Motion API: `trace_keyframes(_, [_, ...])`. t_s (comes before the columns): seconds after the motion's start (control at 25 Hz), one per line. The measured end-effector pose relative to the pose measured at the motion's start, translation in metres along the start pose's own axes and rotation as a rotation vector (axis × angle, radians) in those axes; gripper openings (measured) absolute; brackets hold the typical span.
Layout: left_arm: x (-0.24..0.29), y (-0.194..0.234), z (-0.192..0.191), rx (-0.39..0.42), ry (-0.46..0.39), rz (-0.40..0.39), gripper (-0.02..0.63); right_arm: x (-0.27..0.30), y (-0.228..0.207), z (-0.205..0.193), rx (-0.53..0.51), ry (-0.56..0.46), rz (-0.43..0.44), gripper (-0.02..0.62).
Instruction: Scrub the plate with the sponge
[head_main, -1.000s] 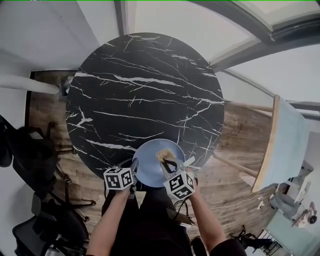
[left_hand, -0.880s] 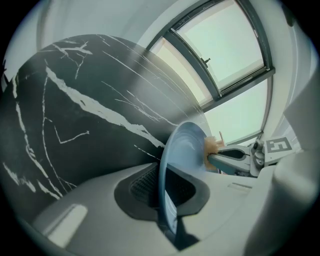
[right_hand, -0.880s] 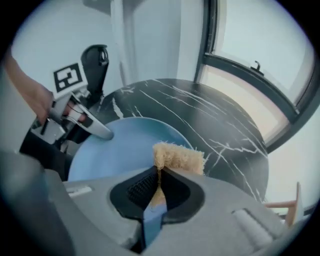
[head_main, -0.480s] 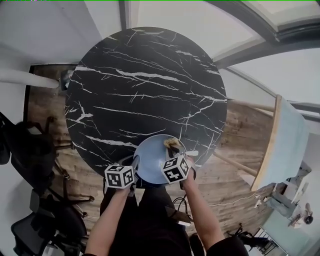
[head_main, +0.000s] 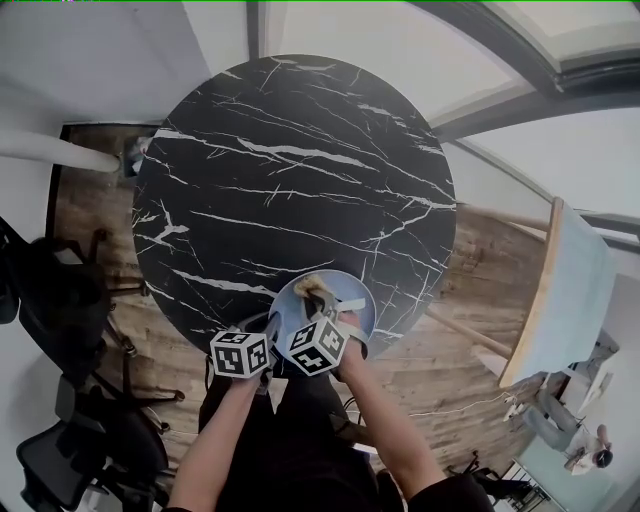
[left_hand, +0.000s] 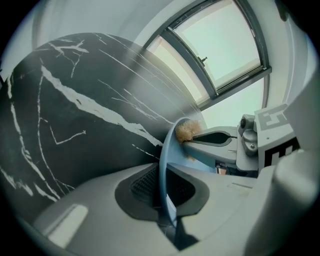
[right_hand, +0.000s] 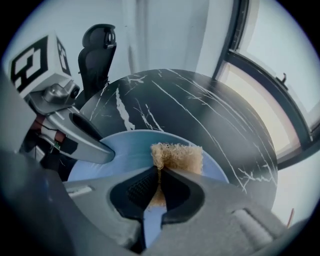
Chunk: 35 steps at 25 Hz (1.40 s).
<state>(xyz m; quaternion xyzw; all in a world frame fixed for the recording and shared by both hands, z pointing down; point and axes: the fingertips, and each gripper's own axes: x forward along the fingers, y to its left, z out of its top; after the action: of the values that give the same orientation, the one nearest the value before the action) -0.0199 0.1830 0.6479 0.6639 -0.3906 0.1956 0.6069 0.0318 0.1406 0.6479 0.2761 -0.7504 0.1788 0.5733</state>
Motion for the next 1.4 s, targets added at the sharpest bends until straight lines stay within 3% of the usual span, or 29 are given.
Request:
trace_keyframes(0.36, [-0.001, 0.003, 0.001, -0.082, -0.040, 0.020, 0.023, -0.002, 0.053, 0.000, -0.190, -0.021, 0.106, 0.021])
trace_keyframes(0.64, [-0.001, 0.004, 0.003, -0.089, -0.043, 0.022, 0.026, -0.010, 0.078, -0.018, -0.262, -0.040, 0.197, 0.021])
trace_keyframes(1.08, [-0.001, 0.004, 0.002, -0.087, -0.038, 0.033, 0.026, -0.021, 0.116, -0.056, -0.503, 0.007, 0.273, 0.021])
trace_keyframes(1.4, [-0.001, 0.004, 0.002, -0.080, -0.035, 0.035, 0.026, -0.035, 0.132, -0.101, -0.500, 0.046, 0.419, 0.021])
